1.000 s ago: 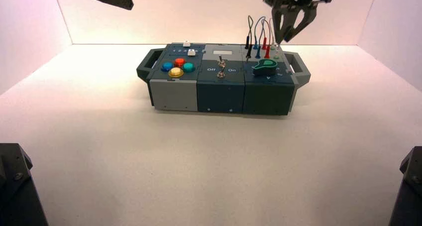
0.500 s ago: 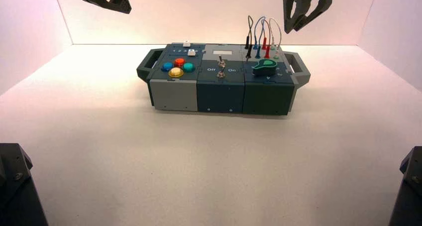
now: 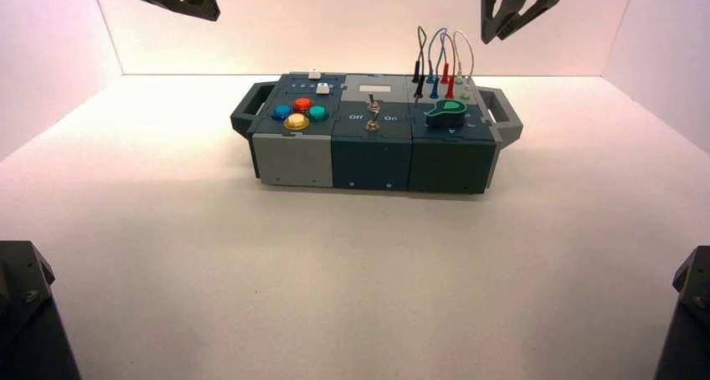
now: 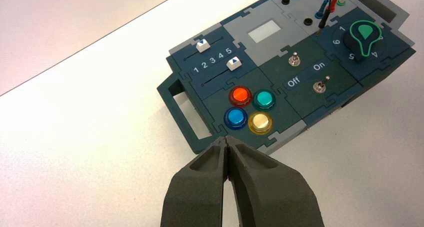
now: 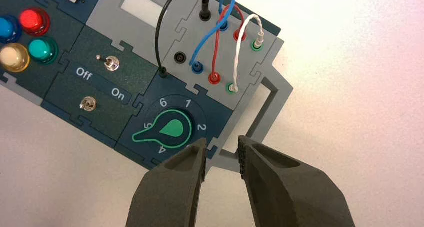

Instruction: Insert the white wire.

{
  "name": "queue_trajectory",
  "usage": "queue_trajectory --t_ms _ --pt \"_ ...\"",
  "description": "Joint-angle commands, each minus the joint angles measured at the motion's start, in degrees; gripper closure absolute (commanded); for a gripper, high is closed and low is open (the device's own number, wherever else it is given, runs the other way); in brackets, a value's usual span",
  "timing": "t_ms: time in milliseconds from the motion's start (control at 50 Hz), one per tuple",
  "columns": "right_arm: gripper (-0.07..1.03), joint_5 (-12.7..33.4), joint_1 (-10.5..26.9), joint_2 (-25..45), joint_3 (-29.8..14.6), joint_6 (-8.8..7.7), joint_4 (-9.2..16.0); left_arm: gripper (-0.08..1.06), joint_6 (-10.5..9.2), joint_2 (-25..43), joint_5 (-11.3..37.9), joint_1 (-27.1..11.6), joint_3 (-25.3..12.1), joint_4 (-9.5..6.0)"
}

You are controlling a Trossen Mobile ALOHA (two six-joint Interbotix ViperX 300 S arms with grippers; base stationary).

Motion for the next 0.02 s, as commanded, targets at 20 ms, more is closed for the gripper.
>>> queue_trajectory --t_ms 20 --pt "0.6 -0.53 -0.09 -0.7 -0.7 0.09 0.18 1.01 0.18 -0.18 -0.53 0.35 -0.62 0.0"
